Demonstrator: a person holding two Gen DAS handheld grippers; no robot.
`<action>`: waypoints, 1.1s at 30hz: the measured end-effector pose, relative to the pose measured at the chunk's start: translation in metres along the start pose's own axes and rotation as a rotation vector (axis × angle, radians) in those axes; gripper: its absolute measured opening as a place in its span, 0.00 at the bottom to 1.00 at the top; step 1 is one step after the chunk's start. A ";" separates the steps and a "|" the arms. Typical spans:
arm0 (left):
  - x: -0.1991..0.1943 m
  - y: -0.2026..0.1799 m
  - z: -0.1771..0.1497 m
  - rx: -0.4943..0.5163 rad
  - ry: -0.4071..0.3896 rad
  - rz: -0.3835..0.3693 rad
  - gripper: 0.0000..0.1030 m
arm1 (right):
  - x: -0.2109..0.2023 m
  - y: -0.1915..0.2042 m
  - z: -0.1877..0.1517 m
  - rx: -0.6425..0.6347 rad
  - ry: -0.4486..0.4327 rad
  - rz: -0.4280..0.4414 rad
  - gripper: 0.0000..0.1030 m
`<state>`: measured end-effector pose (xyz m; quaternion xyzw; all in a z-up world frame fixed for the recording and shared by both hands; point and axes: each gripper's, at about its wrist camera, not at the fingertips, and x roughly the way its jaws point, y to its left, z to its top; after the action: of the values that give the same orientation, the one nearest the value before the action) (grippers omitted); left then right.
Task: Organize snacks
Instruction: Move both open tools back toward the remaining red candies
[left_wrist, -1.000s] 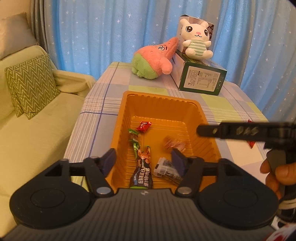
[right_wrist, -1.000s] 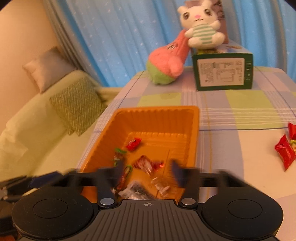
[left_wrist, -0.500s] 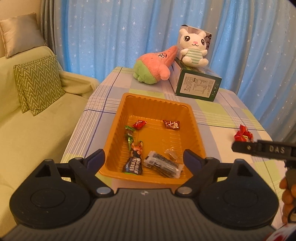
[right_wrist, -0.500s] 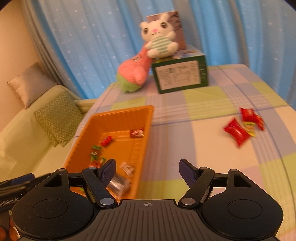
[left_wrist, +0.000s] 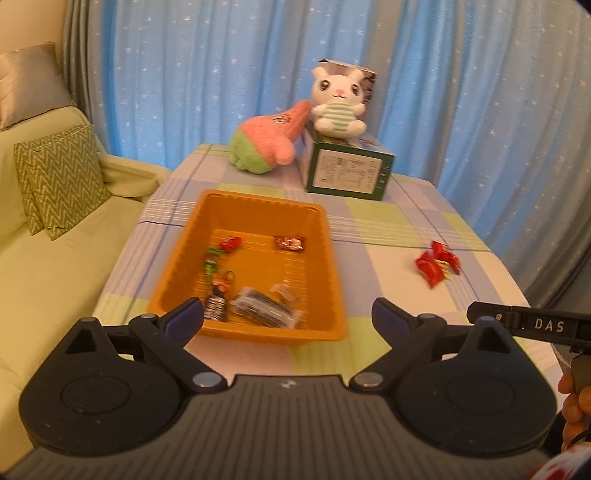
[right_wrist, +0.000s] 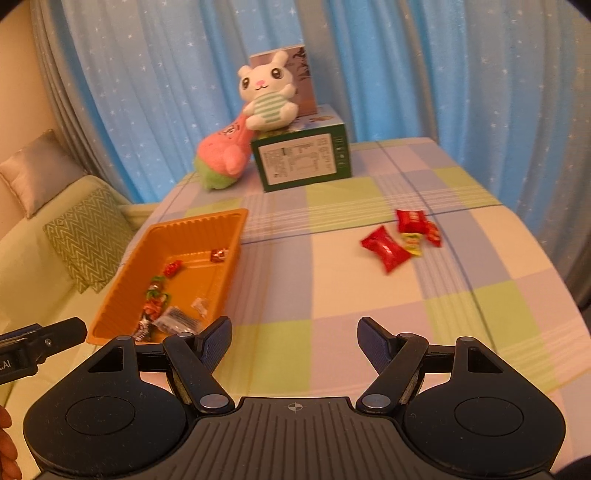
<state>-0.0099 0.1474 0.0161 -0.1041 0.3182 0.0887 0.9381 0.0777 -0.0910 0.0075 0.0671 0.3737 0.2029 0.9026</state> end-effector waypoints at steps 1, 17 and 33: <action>0.000 -0.005 -0.001 0.005 0.002 -0.007 0.94 | -0.004 -0.004 -0.001 0.003 -0.001 -0.006 0.73; -0.002 -0.074 -0.014 0.007 0.009 -0.082 0.94 | -0.046 -0.063 -0.012 0.100 -0.022 -0.086 0.73; 0.009 -0.117 -0.017 0.073 0.068 -0.152 0.94 | -0.060 -0.103 -0.016 0.170 -0.030 -0.127 0.73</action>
<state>0.0149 0.0316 0.0138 -0.0965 0.3443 0.0018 0.9339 0.0608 -0.2106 0.0072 0.1226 0.3793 0.1118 0.9103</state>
